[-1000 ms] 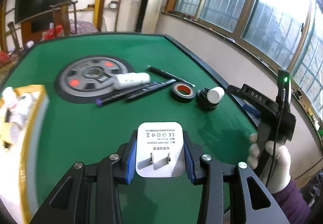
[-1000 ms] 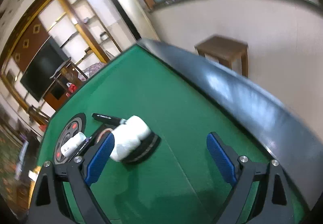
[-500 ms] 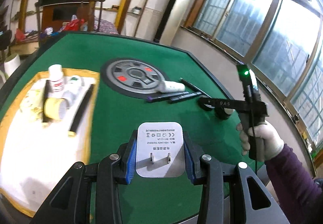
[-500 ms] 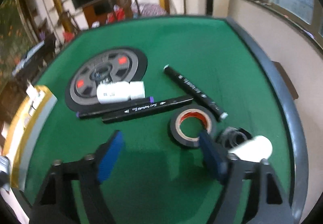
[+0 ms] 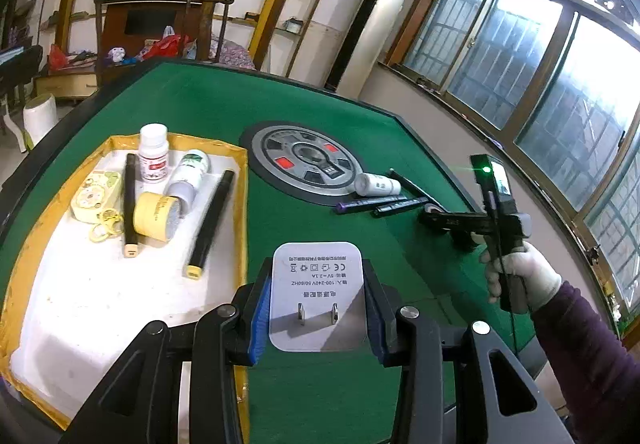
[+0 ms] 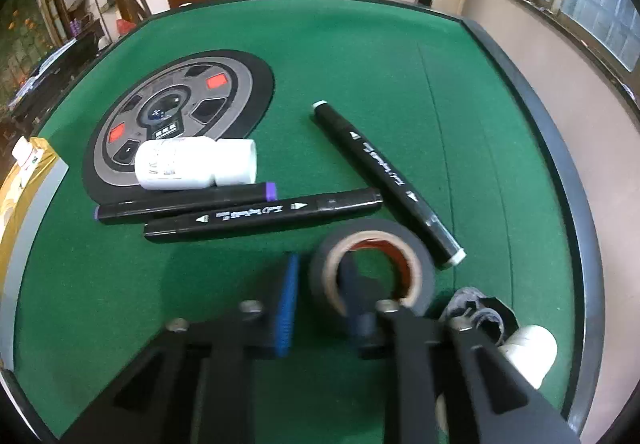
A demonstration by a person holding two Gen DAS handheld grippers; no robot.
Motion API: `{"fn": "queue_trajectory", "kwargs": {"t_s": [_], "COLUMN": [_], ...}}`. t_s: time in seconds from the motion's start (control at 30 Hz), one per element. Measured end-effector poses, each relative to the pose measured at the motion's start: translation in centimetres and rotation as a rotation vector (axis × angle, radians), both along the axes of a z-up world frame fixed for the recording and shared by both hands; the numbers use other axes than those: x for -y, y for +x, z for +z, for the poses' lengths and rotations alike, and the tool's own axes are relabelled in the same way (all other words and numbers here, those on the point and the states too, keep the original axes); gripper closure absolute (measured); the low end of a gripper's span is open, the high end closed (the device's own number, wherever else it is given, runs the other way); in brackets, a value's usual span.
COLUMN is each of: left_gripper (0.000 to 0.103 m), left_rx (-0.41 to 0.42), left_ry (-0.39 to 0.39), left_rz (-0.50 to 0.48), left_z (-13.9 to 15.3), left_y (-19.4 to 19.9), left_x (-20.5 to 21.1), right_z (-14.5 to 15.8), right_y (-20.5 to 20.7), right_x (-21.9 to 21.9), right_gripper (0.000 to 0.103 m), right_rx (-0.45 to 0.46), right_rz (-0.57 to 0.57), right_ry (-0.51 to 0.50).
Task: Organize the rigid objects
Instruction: 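Carry the charger toward the tray with the left tool while the right tool grasps the black tape roll, then lower charger and tape roll into the white tray and open both tools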
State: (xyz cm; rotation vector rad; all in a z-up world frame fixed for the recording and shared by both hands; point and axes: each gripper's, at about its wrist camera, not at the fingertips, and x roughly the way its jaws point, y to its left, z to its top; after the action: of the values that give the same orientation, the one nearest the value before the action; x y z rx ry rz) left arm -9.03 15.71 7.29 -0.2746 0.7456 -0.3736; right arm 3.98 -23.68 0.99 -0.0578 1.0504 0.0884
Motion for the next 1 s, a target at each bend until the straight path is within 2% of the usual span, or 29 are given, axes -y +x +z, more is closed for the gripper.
{"fn": "queue_trajectory", "kwargs": {"t_s": [0.2,0.37,0.53,0.67,0.9,1.0], "left_gripper": [0.061,0.061,0.061,0.061,0.061,0.061], "left_rx": [0.014,-0.002,-0.064,-0.117,-0.273,-0.308], "left_ry": [0.015,0.055,0.166,0.260,0.316,0.330], "left_rz": [0.064,0.159,0.254,0.287,0.281,0.282], "left_z": [0.8,0.9,-0.2,-1.6,-5.5,-6.3], "left_y": [-0.7,-0.4,1.3,3.4,7.6,8.9], "left_x": [-3.1,-7.1,-10.6,-12.1,-13.1,-13.1], "right_z": [1.3,4.0,7.2,9.0,9.5,9.6], "right_y": [-2.2,-5.2,-7.9,-9.2,-10.8,-11.4], "right_x": [-0.1,-1.6,-5.4,-9.4,-16.6,-19.8], "right_gripper": [0.089,0.089,0.089,0.089,0.089,0.089], "right_rx": [0.055,0.124,0.176,0.191,0.170,0.157], "right_rz": [-0.028,0.000,0.095,0.187,0.325,0.385], "right_ry": [0.067,0.143,0.200,0.240,0.295,0.308]}}
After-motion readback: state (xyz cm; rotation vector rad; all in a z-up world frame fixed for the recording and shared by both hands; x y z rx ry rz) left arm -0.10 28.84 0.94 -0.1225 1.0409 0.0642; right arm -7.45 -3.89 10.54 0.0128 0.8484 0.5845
